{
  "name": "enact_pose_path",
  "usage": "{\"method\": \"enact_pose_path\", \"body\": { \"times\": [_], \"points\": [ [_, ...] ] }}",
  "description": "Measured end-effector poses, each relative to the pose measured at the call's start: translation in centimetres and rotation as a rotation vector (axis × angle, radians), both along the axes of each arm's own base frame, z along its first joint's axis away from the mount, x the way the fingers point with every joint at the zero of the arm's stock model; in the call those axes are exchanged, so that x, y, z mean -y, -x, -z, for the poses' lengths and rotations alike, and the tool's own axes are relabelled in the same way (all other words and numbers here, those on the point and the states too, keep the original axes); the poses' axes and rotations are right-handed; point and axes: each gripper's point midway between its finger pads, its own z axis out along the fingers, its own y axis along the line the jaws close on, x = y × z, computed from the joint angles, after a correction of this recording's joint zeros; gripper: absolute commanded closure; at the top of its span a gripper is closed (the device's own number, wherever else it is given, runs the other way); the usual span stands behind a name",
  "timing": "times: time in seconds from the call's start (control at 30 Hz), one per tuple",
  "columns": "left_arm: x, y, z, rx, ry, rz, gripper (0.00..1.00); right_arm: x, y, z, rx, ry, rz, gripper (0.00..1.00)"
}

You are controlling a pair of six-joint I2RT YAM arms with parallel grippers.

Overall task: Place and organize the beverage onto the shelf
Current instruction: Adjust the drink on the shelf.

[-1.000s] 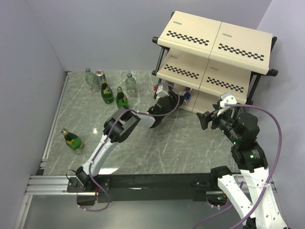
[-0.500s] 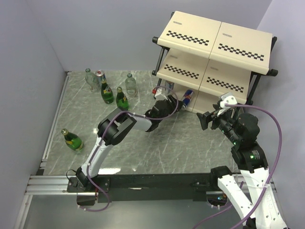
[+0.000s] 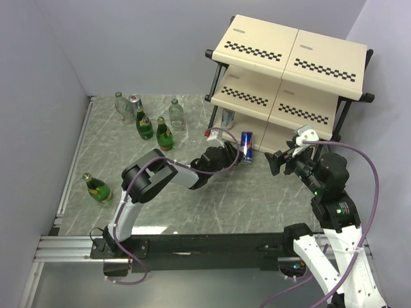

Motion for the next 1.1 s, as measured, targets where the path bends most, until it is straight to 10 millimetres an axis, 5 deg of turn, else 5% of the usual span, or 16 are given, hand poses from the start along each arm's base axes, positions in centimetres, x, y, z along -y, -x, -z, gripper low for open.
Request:
{"method": "enact_pose_path", "body": {
  "times": [0.2,0.4,0.57,0.8,0.97,1.1],
  "points": [
    [-0.5,2.1,0.8,-0.003,-0.041,0.029,0.53,0.0,0.0,0.0,0.001,0.0,0.0,0.15],
    [-1.4,2.7,1.3,-0.01,-0.087,0.022,0.11,0.0,0.0,0.0,0.0,0.0,0.0,0.15],
    [-2.5,2.8,0.6,-0.069,-0.107,-0.028,0.04,0.0,0.0,0.1,-0.001,0.0,0.0,0.15],
    [-3.0,1.5,0.1,-0.206,-0.197,-0.146,0.09,-0.1,0.0,0.0,-0.001,0.0,-0.003,0.15],
    [-2.0,0.4,-1.2,-0.237,-0.29,-0.216,0.21,0.0,0.1,0.0,0.003,-0.001,-0.003,0.15],
    [-1.4,0.4,-0.1,-0.264,-0.39,-0.238,0.26,0.0,0.2,-0.2,0.01,-0.003,-0.003,0.15]
  ]
}}
